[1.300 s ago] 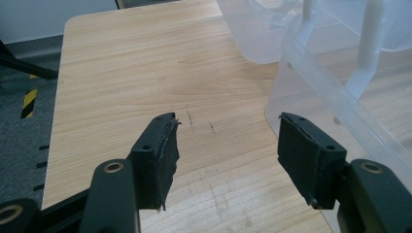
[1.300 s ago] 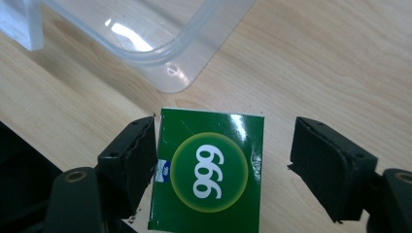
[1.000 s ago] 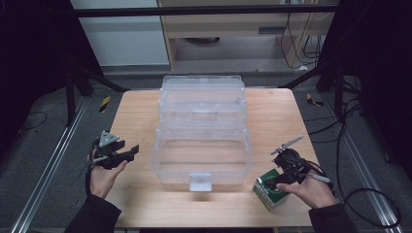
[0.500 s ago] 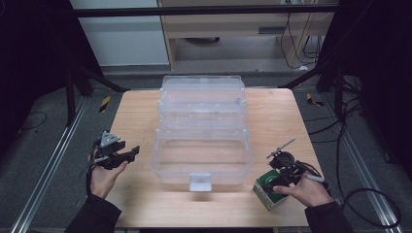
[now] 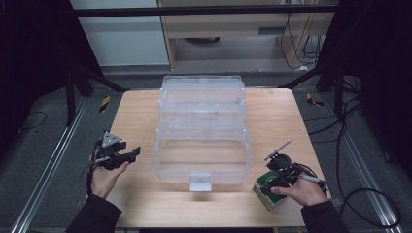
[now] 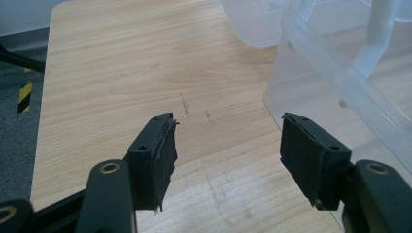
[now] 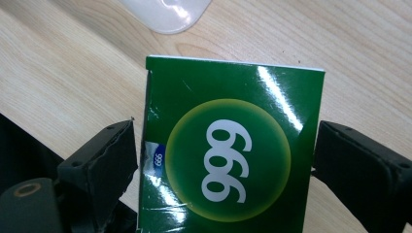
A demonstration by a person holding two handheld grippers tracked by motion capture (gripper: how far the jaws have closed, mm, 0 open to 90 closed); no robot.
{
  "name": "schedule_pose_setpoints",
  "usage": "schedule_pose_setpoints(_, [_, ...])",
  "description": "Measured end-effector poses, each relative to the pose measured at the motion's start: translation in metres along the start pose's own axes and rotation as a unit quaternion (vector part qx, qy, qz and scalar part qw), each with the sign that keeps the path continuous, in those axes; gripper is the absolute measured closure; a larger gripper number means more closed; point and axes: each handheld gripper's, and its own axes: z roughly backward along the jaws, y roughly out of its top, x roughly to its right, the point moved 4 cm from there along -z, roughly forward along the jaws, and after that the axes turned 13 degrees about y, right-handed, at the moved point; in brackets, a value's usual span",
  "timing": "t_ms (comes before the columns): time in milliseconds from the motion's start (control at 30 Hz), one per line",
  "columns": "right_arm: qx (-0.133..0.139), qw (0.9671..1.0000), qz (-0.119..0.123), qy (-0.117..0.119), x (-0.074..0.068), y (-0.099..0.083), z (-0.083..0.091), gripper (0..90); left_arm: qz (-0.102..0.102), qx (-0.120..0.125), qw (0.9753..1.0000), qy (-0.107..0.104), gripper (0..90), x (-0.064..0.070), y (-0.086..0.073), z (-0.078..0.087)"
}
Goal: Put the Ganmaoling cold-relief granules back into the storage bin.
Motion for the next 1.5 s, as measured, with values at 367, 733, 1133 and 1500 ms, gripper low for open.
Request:
schedule_pose_setpoints(367, [-0.012, 0.9999, -0.007, 0.008, 0.004, -0.002, -0.009, 12.7, -0.003, -0.002, 1.0000, -0.001, 36.8, 0.001, -0.001, -0.002])
schedule_pose_setpoints(733, [-0.015, 0.9995, -0.027, 0.005, 0.003, -0.001, -0.010, 15.1, -0.005, -0.006, 1.0000, 0.000, 36.5, 0.001, -0.002, -0.002])
schedule_pose_setpoints(1133, [-0.021, 0.9996, -0.017, -0.001, 0.006, -0.002, -0.006, 16.9, -0.006, -0.008, 1.0000, 0.001, 36.4, 0.001, -0.002, -0.003])
schedule_pose_setpoints(1500, [0.004, 1.0000, 0.002, 0.000, 0.006, 0.001, 0.016, 17.1, -0.005, -0.008, 1.0000, 0.000, 36.3, 0.001, -0.002, -0.003])
